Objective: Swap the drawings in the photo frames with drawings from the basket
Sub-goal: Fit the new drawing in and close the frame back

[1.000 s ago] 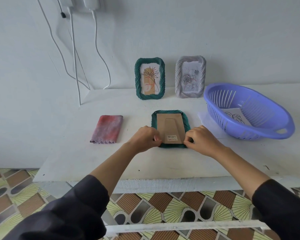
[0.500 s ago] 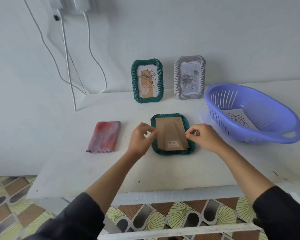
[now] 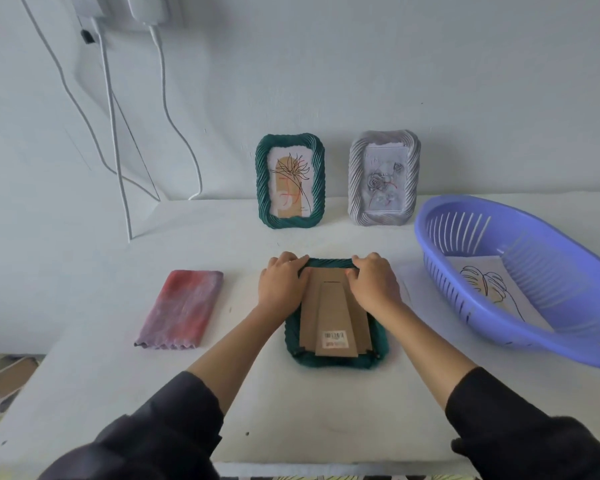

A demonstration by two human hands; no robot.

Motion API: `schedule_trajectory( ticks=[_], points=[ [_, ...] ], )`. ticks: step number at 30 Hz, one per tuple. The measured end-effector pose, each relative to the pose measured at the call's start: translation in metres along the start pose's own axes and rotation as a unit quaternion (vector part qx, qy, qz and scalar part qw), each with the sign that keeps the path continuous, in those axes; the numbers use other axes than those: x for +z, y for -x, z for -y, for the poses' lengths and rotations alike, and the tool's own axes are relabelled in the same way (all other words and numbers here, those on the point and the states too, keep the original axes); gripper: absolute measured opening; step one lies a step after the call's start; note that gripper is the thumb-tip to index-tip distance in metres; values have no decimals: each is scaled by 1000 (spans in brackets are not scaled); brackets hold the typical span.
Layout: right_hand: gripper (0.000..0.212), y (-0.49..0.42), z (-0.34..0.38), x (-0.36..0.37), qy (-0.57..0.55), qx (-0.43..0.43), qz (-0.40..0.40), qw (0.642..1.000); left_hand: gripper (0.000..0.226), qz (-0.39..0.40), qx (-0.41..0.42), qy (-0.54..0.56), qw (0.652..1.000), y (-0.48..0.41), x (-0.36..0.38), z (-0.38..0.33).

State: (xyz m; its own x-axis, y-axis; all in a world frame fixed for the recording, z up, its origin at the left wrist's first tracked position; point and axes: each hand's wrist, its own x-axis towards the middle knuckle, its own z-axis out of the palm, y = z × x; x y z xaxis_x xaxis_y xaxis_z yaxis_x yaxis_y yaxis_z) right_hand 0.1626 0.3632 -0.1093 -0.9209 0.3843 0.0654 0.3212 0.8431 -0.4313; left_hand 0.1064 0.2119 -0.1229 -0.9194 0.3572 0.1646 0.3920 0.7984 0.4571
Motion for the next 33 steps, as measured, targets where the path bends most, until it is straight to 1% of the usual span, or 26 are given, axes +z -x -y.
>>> schedule_trajectory(
  ticks=[3,8,15,20,22,24,26,28,30,33],
  points=[
    [38,3,-3,6,20,-17,-28,999,35,-14,11,-4,1000,0,4,1],
    [34,5,-3,10,7,-34,-58,998,31,-41,8,30,999,2,6,2],
    [31,7,-4,10,4,-34,-73,997,26,-66,-4,61,996,4,8,1],
    [30,10,-5,11,-4,-31,-85,996,27,-66,-10,67,995,4,8,2],
    [30,12,-5,10,-32,-24,-91,995,27,-55,-20,85,995,5,8,2],
    [30,13,-5,6,-92,-8,-96,991,26,-37,-33,135,990,5,6,2],
    [32,15,-6,-1,-178,13,-106,978,26,-29,-61,201,977,7,-1,2],
    [34,17,-11,-9,-211,30,-116,970,31,-33,-97,245,964,11,-8,3],
    [34,19,-19,-17,-200,52,-101,973,35,-40,-114,249,961,15,-13,5],
    [35,29,-31,-21,-199,82,-18,976,29,-33,-122,223,967,24,-17,6]
  ],
)
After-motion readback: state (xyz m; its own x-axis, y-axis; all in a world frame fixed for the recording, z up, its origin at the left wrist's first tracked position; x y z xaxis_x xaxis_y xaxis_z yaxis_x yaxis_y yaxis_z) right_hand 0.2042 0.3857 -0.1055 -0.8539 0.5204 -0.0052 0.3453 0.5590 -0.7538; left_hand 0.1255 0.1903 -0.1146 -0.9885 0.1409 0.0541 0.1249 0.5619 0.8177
